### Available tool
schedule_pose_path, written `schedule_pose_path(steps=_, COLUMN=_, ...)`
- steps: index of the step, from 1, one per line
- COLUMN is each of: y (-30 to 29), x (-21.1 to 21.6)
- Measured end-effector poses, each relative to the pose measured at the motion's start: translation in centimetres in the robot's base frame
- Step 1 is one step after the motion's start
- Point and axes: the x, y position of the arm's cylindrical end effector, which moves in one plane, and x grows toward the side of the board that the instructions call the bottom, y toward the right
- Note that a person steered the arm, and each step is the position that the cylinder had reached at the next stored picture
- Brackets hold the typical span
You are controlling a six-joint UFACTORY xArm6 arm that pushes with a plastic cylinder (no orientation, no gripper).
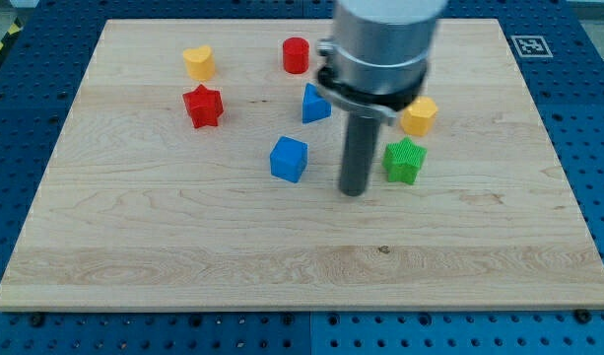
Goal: Slide the blue cube left a bit
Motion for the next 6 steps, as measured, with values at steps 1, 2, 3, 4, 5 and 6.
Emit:
schedule_pose_path(steps=1, y=-1.8, x=-2.3)
schedule_pose_path(steps=2, y=-1.8, x=-3.5)
schedule_pose_path(steps=3, y=-2.3, x=-5.2)
schedule_pose_path(steps=4, y=-5.0, x=-6.9)
schedule_pose_path(steps=5, y=-7.6, x=-6.9)
schedule_pose_path(steps=6, y=-8.8, x=-6.9)
